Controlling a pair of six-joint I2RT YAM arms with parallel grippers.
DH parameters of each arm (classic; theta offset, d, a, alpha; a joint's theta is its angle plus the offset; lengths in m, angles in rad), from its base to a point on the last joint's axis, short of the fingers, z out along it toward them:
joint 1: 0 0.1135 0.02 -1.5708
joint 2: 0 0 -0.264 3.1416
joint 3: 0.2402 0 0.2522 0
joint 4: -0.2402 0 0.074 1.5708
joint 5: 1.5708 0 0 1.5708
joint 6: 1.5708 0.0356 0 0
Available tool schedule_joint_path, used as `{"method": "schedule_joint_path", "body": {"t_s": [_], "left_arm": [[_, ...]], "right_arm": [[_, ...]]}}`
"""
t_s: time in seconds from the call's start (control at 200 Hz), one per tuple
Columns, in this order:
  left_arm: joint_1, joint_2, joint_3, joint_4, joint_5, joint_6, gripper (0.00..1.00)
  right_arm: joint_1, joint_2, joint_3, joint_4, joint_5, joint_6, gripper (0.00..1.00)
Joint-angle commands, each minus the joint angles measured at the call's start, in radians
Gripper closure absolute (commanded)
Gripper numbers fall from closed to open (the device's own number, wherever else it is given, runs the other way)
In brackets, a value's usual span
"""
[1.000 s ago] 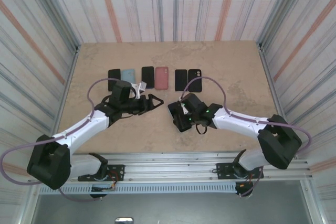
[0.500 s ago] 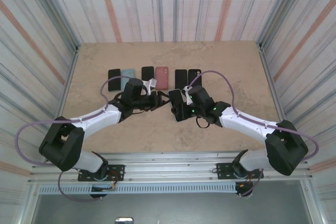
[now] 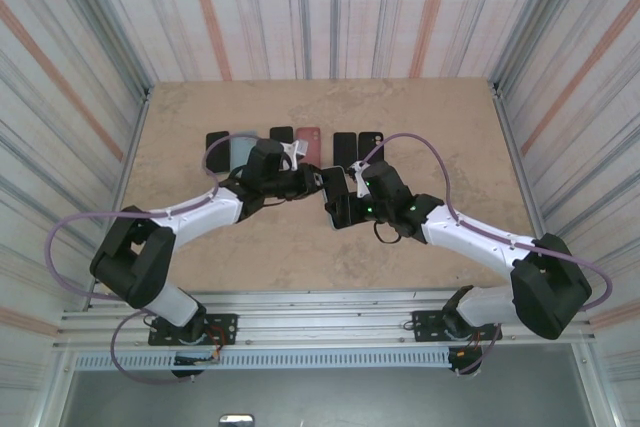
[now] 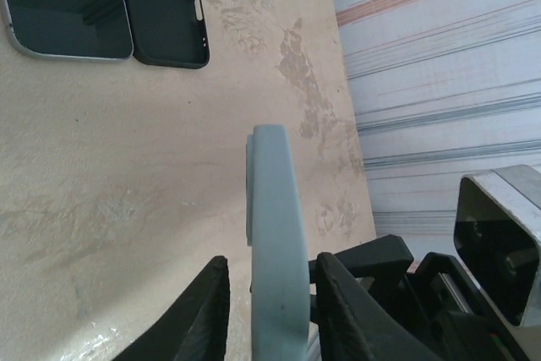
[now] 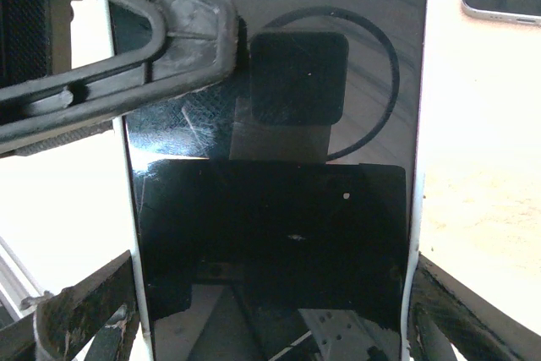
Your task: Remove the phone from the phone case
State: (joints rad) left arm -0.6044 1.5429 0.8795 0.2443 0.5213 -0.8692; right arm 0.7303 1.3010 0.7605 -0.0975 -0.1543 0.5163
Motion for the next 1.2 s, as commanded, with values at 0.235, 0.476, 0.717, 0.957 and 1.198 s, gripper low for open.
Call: {"method": "schedule_joint_path", "body": {"t_s": [0.235, 0.476, 0.717, 0.957, 1.198], "left_arm": [[-0.008, 0.006, 0.054, -0.007, -0.030, 0.021, 0.87], [0.033, 0.030, 0.102, 0.081, 0.024, -0.045, 0.88], [0.088, 0.024, 0.136, 0.176, 0.025, -0.113, 0.88], [0.109, 0.055, 0.136, 0.332, 0.010, -0.246, 0.88], [0.109, 0.101, 0.142, 0.440, 0.003, -0.353, 0.88]], "right_arm": [[-0.009, -0.033, -0.010, 0.054, 0.009, -0.002, 0.33], [-0.033, -0.088, -0.061, 0.085, 0.041, 0.008, 0.11], [-0.110, -0.207, -0.199, 0.276, -0.007, 0.152, 0.09], [-0.140, -0.236, -0.327, 0.611, -0.050, 0.373, 0.20], [-0.170, -0.166, -0.369, 0.878, -0.084, 0.536, 0.42]]}}
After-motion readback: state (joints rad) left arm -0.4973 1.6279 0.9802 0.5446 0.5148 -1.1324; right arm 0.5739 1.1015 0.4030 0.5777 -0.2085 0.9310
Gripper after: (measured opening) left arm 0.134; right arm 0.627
